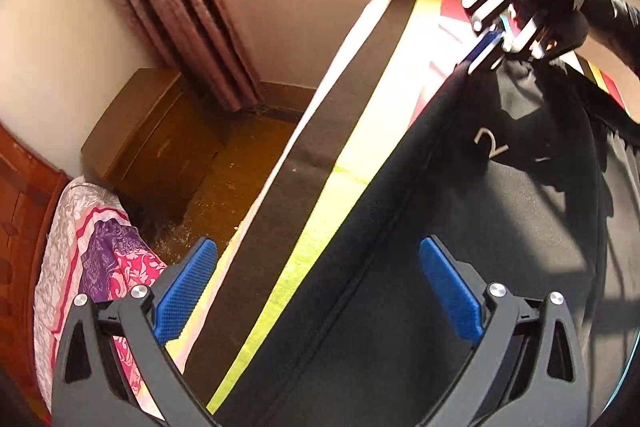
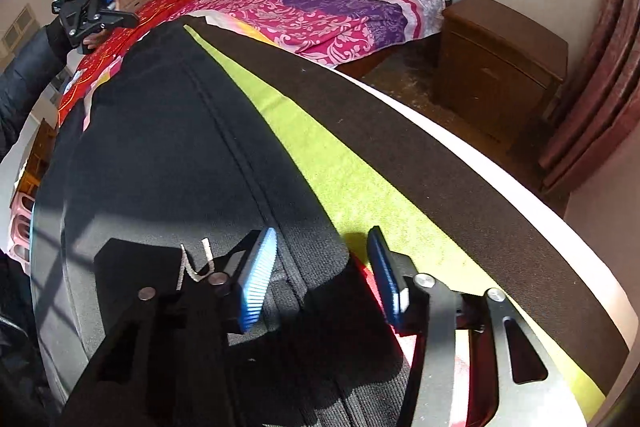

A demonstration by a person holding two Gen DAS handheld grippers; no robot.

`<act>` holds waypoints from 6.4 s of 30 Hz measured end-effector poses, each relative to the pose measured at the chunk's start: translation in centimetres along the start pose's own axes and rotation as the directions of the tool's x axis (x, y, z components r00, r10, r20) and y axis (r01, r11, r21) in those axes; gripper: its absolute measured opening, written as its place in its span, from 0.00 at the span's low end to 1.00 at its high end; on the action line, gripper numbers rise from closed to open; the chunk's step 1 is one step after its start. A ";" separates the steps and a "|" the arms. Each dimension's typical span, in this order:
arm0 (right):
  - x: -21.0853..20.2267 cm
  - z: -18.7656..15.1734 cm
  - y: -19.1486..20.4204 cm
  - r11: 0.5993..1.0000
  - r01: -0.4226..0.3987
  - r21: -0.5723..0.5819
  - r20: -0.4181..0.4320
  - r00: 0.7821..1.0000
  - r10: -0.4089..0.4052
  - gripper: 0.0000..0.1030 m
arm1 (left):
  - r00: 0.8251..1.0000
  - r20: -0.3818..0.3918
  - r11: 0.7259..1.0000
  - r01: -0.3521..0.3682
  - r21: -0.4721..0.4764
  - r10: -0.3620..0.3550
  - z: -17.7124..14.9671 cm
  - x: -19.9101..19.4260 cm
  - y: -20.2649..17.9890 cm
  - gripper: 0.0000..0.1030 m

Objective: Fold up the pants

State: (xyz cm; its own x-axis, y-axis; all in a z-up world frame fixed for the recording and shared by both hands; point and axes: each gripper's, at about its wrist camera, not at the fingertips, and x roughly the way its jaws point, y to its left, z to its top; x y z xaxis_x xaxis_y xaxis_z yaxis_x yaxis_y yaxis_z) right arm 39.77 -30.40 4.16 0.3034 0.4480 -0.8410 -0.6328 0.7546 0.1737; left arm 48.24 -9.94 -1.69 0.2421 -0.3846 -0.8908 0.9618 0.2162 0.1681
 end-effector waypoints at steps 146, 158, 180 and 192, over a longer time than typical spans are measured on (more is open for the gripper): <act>-2.6 -20.2 37.3 0.881 0.460 0.114 0.307 0.827 -0.471 0.88 | 0.842 -0.196 0.135 -0.300 -0.944 0.502 -30.1 -28.5 -10.6 0.08; -2.2 -19.8 35.9 0.895 0.413 0.169 0.311 0.839 -0.446 0.88 | 0.870 0.001 -0.195 0.112 -0.974 0.493 -54.9 -26.1 -25.9 0.29; 2.3 -17.3 38.0 0.918 0.381 0.112 0.259 0.881 -0.397 0.88 | 0.712 -0.543 0.527 -0.699 -0.483 0.445 -38.1 -19.3 -20.9 0.33; 1.7 -18.5 36.5 0.907 0.387 0.166 0.252 0.873 -0.418 0.88 | 0.751 0.161 -0.163 0.337 -0.927 0.640 -59.6 -32.3 -23.5 0.17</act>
State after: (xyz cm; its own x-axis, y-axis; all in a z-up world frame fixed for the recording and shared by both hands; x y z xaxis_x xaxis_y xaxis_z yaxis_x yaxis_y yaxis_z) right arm 3.98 -10.99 -0.43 0.7091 0.1965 -0.6771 -0.3384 0.9374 -0.0825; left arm 10.23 50.91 -2.02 0.8181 -0.2946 -0.4938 -0.1941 0.6669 -0.7194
